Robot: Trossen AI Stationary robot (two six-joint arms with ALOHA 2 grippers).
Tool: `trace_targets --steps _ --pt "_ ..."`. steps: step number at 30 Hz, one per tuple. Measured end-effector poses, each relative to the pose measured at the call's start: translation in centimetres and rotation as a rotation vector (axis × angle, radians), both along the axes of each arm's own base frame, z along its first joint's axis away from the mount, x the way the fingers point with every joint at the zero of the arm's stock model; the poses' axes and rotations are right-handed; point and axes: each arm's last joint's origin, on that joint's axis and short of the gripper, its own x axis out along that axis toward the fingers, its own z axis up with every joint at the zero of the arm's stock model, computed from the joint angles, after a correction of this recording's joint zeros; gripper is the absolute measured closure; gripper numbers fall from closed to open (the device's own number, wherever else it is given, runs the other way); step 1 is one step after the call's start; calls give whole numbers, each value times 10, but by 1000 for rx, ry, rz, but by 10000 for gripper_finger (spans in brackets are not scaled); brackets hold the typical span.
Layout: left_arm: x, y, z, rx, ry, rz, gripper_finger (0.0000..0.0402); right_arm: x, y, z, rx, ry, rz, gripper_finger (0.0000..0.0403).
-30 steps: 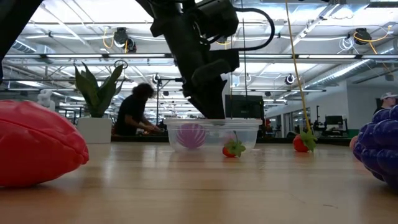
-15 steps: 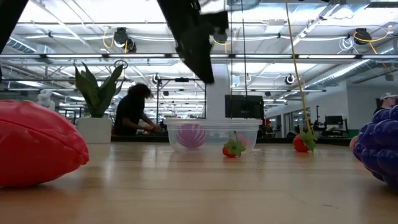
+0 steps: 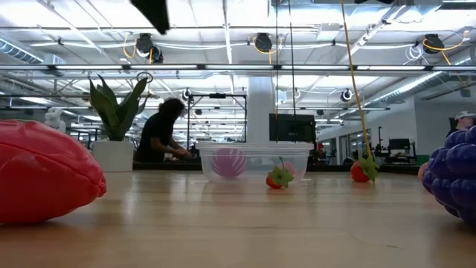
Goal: Pick and placing Produce into tupperware
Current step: Put the top red strawberry into the transparent bin
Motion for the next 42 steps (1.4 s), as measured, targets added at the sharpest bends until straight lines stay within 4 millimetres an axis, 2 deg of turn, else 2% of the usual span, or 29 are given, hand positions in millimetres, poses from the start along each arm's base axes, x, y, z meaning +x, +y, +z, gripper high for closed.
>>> trace_targets --steps 4,8,18,23,30,35,42 --pt "-19 -16 2 -33 37 63 192 10 -2 -4 3 31 5 222" --pt "-27 -35 -2 -77 58 85 192 20 -5 -9 2 64 14 222" --pt "-40 -78 -45 -149 166 121 192 35 -8 -17 7 113 23 222" --pt "-48 -89 -66 -140 224 150 192 37 -9 -18 9 116 22 222" --pt "-55 -94 -82 -108 268 152 192 38 -8 -20 19 112 17 222" --pt "-59 -96 -91 -84 296 142 192 47 -3 -42 33 147 42 222" --pt "-62 -96 -99 -61 329 132 192 57 3 -93 70 269 59 222"
